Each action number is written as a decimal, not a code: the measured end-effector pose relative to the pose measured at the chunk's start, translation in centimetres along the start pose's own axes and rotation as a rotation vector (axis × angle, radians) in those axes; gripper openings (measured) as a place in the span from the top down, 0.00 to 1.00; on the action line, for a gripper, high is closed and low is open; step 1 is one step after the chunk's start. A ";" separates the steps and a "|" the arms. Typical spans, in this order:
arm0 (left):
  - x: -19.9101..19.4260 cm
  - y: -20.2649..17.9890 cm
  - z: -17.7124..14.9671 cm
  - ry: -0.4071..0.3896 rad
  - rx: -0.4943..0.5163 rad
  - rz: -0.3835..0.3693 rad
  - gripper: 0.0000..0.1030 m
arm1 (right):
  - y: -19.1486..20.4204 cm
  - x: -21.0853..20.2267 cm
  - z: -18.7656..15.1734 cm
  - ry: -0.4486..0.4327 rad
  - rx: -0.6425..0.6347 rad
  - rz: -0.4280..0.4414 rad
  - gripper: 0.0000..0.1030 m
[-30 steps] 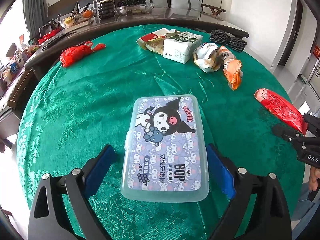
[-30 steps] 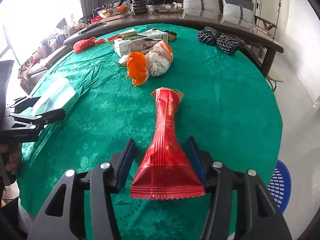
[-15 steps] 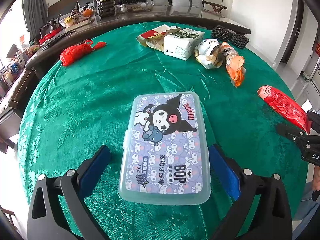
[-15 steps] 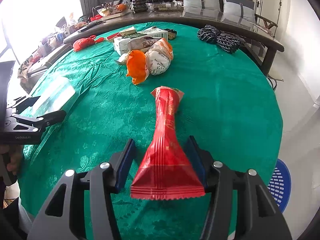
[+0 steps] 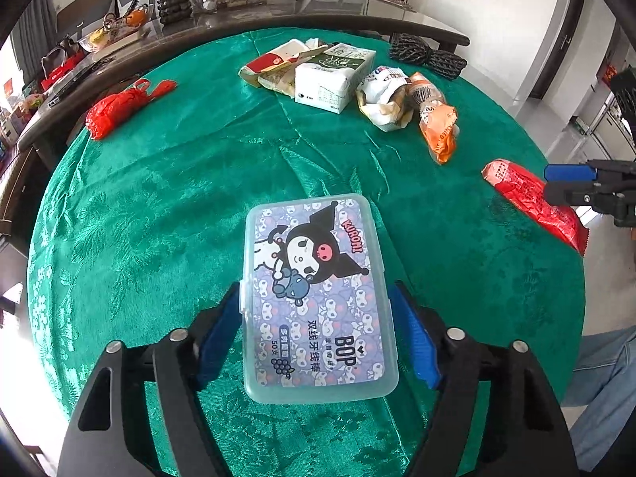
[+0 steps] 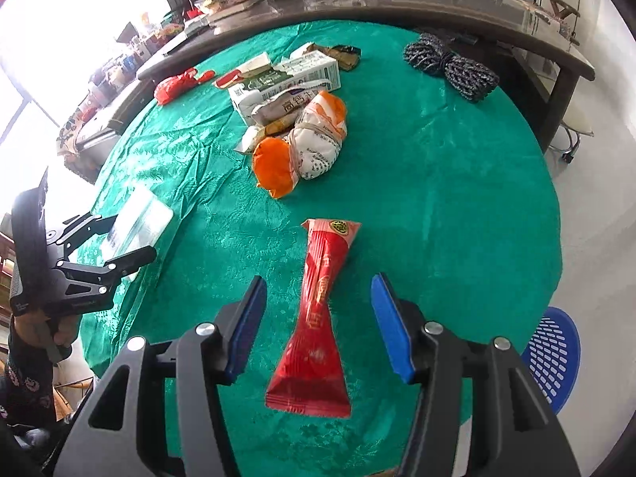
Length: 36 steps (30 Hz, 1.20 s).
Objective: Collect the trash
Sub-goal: 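Grasp the clear Kuromi box with the left tool while the right tool grasps the red wrapper, then carry both items to the blue wastebasket and open both tools to drop them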
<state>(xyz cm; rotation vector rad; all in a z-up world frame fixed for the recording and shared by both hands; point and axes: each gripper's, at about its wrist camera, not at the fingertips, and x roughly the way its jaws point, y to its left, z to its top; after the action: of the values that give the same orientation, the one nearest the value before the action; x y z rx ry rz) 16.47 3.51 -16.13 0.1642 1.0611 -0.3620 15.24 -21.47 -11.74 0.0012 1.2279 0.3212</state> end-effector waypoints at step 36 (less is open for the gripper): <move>-1.5 -25.1 5.5 -0.078 0.226 -0.337 0.40 | -21.5 -11.0 -12.5 -0.244 0.373 -0.168 0.89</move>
<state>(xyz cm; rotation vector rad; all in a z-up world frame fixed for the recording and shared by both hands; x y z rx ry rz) 11.14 -21.21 -11.12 0.1706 0.9688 -0.7878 5.65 -46.84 -9.54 0.2514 1.0219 -0.0571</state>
